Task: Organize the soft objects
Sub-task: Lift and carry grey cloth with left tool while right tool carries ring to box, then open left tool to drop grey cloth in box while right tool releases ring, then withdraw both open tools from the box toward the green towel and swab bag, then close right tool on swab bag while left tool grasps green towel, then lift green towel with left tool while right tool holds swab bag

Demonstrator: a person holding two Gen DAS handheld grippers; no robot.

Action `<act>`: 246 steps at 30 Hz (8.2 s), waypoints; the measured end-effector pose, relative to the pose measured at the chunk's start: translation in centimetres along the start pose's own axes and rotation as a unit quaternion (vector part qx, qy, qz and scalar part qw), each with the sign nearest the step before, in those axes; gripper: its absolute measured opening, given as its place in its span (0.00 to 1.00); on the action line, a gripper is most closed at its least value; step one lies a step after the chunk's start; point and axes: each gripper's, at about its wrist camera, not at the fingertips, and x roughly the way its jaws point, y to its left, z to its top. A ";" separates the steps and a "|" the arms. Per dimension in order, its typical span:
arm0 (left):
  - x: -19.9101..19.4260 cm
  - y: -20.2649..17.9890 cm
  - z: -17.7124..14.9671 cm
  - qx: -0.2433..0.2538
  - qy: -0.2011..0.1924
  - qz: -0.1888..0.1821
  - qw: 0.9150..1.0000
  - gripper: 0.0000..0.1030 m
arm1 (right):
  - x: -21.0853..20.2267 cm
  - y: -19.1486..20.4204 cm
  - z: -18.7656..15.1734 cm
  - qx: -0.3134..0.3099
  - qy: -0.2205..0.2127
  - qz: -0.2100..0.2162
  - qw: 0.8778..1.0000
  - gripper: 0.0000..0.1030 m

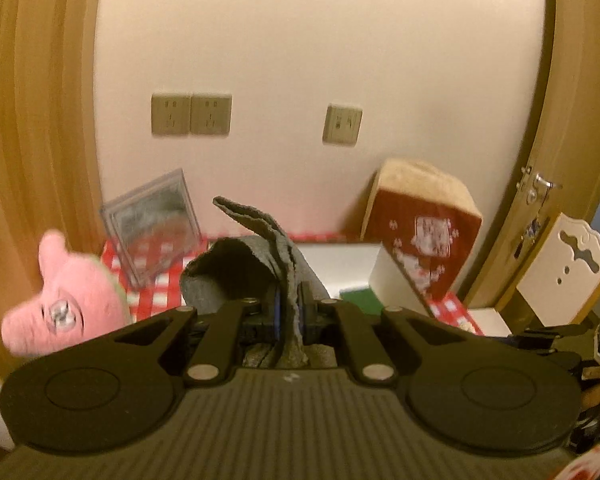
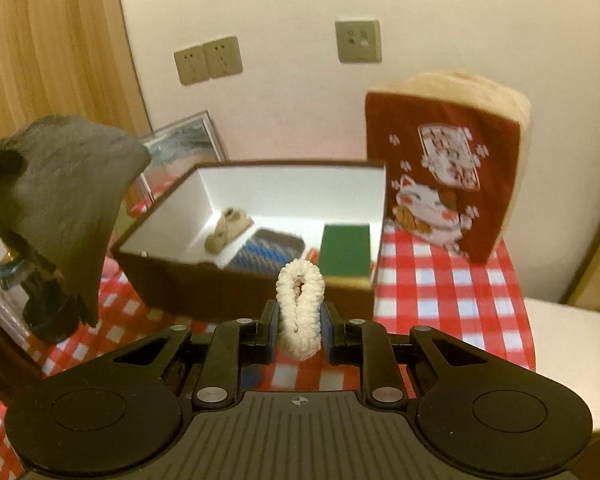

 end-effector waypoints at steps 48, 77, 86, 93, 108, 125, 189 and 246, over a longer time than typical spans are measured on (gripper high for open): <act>22.9 3.4 1.7 -0.007 0.143 0.009 0.990 0.24 | 11.4 -4.3 8.0 0.000 0.010 -0.005 1.000 0.22; 22.6 3.3 0.1 -0.003 0.166 0.011 0.986 0.42 | 13.8 -1.8 10.3 0.007 -0.024 0.041 0.999 0.62; 21.7 2.8 0.1 -0.001 0.163 0.009 0.987 0.45 | 13.0 -2.1 8.9 0.013 -0.010 0.036 0.999 0.63; 20.5 2.4 0.1 -0.001 0.158 0.009 0.987 0.45 | 11.9 -2.2 8.6 0.020 -0.013 0.037 0.999 0.63; 14.4 1.7 -0.9 0.004 0.129 0.010 0.992 0.49 | 6.7 -2.6 5.6 0.047 -0.011 0.039 0.998 0.64; 7.9 1.9 -4.8 -0.011 0.133 0.020 0.991 0.58 | 0.9 -2.6 1.5 0.096 -0.019 0.035 0.995 0.67; 10.2 2.9 -21.4 -0.091 0.313 0.070 0.943 0.58 | 11.7 5.8 -10.8 -0.204 0.144 0.081 0.965 0.75; 14.6 -8.2 -19.7 0.110 0.247 -0.052 0.961 0.41 | 4.1 -5.3 -12.0 0.066 0.156 -0.061 0.984 0.38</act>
